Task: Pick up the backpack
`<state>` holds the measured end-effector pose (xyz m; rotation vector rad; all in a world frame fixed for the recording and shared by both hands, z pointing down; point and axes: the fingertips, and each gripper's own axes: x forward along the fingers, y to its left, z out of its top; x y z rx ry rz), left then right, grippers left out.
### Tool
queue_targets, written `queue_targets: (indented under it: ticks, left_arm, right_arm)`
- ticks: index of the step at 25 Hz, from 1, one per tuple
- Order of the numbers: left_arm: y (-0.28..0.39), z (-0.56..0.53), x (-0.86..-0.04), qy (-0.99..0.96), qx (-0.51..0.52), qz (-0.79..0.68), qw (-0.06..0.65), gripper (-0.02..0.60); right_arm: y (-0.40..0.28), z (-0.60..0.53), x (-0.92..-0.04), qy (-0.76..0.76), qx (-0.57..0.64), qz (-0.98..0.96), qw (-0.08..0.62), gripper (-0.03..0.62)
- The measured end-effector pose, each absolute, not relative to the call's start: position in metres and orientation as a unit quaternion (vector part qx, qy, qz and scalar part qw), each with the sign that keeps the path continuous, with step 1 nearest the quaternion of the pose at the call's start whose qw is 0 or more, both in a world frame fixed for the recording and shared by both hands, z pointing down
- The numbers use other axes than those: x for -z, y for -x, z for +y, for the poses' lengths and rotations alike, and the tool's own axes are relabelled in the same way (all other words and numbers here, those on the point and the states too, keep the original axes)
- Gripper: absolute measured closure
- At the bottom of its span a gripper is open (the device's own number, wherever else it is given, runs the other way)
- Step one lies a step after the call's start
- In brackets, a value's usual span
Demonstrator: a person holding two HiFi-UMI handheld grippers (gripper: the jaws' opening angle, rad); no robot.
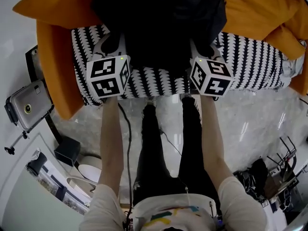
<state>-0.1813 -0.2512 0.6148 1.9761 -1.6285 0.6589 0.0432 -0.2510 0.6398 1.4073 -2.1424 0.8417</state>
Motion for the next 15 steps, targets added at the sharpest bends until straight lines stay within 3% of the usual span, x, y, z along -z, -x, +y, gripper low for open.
queue_targets:
  ticks: [9,15]
  left_arm:
    - [0.171,-0.272,-0.536,-0.738,-0.202,-0.614,0.192,0.548]
    - [0.164,-0.297,-0.445,-0.75,-0.161,-0.623,0.154,0.549]
  right_arm:
    - [-0.055,-0.279,-0.556,-0.526,-0.246,-0.79,0.196,0.513]
    - [-0.062,-0.311,-0.456,-0.544,-0.179,-0.802,0.168,0.514]
